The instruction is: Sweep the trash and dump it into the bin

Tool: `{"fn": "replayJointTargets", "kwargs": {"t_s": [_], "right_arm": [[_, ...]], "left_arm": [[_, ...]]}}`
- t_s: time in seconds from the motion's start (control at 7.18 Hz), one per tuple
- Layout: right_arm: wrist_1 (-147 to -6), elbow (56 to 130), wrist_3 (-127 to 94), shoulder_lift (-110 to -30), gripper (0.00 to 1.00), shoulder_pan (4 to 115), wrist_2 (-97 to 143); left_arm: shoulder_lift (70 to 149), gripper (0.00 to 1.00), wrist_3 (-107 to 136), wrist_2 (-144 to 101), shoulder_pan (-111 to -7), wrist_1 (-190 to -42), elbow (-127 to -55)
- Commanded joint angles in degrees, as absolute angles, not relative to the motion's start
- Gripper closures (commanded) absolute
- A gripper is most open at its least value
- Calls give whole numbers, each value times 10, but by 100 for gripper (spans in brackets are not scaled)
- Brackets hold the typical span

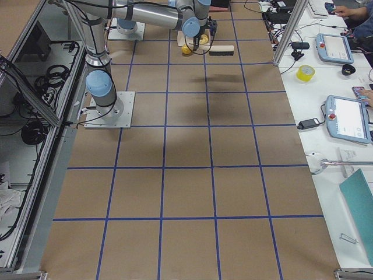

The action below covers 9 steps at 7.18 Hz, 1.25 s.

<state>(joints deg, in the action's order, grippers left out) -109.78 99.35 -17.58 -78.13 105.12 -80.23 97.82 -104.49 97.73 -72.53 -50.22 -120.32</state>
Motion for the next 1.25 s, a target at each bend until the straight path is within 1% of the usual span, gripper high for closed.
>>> {"fn": "replayJointTargets", "kwargs": {"t_s": [0.0,0.56,1.11], "right_arm": [[-1098,993,-176,-781,92,1051,-802],[-1100,992,-175,-782,93,1046,-803],[-1090,996,-90,-780,95,963,-891]], "left_arm": [[978,100,-1045,977,-725,-502,-1203],[978,100,-1045,977,-725,-502,-1201],[978,100,-1045,977,-725,-502,-1201]]}}
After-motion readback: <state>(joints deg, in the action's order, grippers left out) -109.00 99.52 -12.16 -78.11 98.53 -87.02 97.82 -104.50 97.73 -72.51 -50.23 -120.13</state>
